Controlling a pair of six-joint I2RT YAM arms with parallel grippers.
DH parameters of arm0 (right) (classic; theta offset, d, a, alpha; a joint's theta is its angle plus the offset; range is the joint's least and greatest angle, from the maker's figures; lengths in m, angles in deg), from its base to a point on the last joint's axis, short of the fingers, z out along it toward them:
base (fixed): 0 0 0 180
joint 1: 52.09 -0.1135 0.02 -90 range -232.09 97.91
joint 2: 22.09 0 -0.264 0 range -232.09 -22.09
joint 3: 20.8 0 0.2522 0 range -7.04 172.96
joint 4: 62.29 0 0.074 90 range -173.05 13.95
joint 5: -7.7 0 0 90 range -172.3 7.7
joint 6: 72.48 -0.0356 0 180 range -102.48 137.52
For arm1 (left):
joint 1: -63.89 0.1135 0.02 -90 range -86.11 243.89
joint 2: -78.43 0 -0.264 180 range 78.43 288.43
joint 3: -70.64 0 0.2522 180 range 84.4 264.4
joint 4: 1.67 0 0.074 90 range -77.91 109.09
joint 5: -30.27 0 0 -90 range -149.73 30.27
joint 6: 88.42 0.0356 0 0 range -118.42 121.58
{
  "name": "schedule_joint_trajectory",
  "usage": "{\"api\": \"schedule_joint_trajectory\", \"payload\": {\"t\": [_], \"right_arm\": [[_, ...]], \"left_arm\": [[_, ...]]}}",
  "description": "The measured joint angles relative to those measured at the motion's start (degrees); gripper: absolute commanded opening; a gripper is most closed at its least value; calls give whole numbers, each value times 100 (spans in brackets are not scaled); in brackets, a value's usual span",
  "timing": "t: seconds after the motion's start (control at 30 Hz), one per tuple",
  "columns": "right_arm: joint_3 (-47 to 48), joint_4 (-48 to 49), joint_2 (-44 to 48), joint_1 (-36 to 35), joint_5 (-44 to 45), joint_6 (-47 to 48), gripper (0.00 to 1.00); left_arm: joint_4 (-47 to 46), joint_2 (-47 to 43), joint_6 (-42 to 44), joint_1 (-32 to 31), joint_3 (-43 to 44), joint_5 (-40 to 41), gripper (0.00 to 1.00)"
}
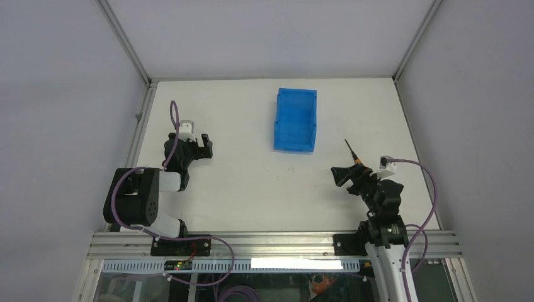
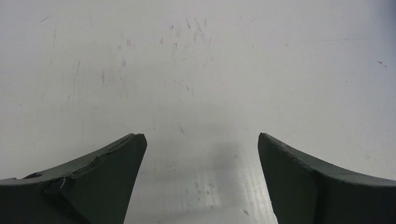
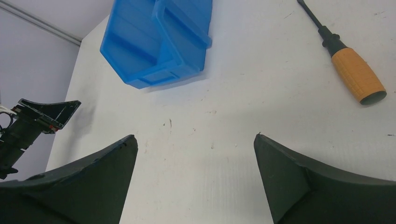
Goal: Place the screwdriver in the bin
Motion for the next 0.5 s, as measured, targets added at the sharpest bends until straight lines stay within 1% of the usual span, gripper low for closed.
{"api": "schedule_joint_trajectory", "payload": {"t": [0.17,0.3,0.37,0.47,0.5], "right_arm": [[76,-33,-44,0,57,4,99],[577,-24,-328,0,-24,210,99],[1071,24,-619,0,-20,424,98],[2120,-109,-1436,0,120,782,99],[2592,-201,-1867,0,223,933,99]], "left_arm": [[2,-2,0,0,0,0,99],[2,-2,0,0,0,0,99],[2,-2,0,0,0,-2,99],[2,-2,0,0,0,0,99],[2,-2,0,0,0,0,99]]}}
